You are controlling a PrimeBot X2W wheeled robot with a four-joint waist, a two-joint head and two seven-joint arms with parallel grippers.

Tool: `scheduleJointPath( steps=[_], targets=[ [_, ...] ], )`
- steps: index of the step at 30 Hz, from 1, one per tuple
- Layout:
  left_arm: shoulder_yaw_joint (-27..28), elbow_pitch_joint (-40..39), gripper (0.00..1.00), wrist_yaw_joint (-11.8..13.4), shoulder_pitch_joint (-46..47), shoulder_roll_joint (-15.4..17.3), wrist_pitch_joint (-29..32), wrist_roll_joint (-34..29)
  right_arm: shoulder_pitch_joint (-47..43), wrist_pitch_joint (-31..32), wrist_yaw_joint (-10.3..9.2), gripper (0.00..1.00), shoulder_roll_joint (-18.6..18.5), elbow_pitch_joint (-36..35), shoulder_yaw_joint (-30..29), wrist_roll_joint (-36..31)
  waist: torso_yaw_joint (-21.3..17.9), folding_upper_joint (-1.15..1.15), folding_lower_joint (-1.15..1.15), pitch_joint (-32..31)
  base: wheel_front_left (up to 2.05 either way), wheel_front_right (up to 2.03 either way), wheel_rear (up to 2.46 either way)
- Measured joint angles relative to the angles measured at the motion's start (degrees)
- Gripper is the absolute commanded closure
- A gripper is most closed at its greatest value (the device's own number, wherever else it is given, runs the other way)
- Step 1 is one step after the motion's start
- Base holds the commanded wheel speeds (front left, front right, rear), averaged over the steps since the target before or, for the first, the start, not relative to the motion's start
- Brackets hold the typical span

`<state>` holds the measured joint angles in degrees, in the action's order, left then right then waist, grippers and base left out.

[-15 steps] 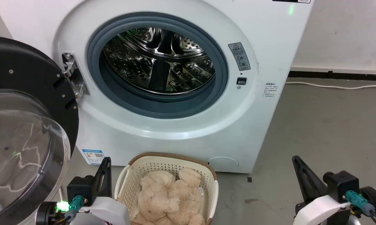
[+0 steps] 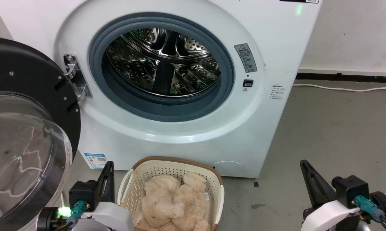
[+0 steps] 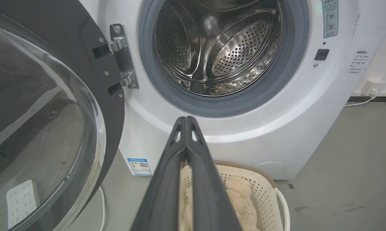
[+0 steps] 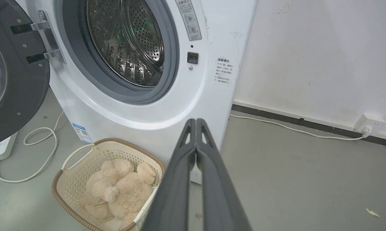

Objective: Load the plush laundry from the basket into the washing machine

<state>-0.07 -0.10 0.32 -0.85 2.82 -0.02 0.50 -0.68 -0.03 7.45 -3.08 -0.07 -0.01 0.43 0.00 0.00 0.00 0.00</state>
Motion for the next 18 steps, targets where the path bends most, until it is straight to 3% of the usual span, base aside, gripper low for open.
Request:
scheduleJointPath(
  steps=[18],
  targets=[
    [0.0, 0.0, 1.0, 0.0, 0.0, 0.0, 0.0, 0.0, 0.0, 0.0, 0.0, 1.0, 0.0, 0.0, 0.0, 0.0, 0.0, 0.0, 0.0, 0.0, 0.0, 0.0, 0.0]
  ],
)
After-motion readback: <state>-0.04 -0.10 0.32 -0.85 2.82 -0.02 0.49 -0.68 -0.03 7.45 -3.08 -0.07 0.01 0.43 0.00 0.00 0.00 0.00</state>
